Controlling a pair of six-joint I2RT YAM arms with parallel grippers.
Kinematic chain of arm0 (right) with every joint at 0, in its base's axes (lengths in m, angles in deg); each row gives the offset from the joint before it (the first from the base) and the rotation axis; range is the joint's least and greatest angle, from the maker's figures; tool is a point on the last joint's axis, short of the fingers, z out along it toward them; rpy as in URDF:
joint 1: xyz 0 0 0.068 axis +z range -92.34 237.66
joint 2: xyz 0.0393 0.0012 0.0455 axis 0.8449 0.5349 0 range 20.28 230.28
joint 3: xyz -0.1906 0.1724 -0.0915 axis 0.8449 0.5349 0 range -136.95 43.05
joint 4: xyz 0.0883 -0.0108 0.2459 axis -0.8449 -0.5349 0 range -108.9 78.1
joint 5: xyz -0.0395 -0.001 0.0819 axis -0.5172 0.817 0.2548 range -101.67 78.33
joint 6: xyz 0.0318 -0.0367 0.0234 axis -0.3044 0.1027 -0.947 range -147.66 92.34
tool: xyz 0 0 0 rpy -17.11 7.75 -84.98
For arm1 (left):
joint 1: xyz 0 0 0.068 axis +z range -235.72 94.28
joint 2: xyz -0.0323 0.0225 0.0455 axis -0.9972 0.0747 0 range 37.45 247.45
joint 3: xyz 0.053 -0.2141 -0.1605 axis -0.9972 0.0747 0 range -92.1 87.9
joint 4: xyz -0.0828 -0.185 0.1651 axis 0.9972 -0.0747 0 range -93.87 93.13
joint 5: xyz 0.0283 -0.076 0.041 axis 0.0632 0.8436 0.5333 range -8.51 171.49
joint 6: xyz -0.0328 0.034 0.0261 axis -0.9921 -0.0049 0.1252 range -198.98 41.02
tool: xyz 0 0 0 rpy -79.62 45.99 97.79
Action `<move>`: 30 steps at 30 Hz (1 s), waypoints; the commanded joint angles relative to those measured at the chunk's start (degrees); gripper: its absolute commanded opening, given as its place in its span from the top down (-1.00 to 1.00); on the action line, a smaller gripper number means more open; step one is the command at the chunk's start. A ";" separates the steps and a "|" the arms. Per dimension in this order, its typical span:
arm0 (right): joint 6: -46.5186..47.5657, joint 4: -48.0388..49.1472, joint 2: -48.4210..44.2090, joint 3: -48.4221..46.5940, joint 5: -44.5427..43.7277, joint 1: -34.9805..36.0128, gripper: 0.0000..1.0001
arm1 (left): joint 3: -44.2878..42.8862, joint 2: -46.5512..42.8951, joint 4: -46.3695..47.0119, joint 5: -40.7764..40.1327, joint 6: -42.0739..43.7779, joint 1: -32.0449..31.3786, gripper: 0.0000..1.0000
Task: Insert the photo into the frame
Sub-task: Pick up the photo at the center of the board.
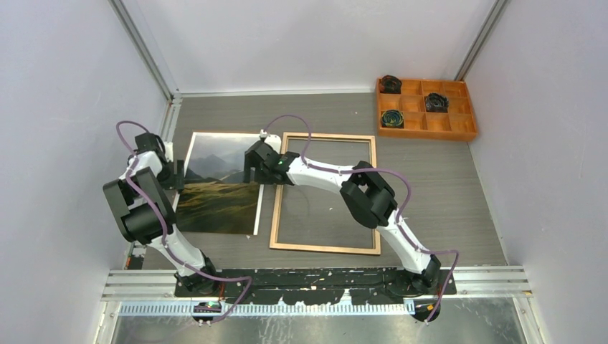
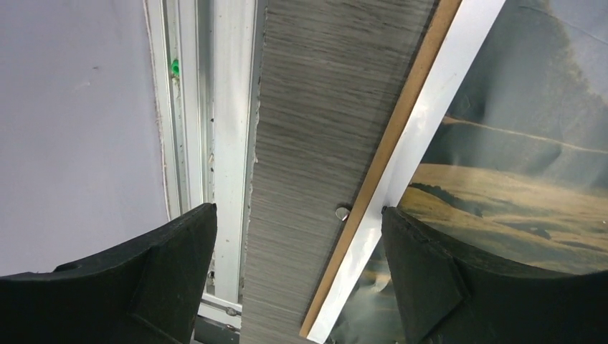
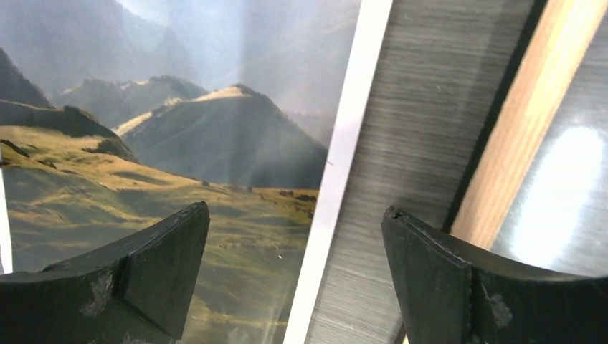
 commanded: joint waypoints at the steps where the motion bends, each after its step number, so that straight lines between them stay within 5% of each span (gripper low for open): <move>1: -1.30 -2.31 3.53 -4.60 -1.64 -0.44 -0.89 | -0.17 1.21 3.07 0.74 0.84 0.19 -0.71; 13: -4.79 5.00 4.41 -6.63 3.59 -1.09 -0.70 | 2.42 5.63 3.70 0.05 4.83 -1.34 -0.35; 30: -5.12 21.59 -3.21 -0.13 12.52 -0.19 -0.61 | 5.06 6.02 3.10 1.09 7.86 -3.18 -0.35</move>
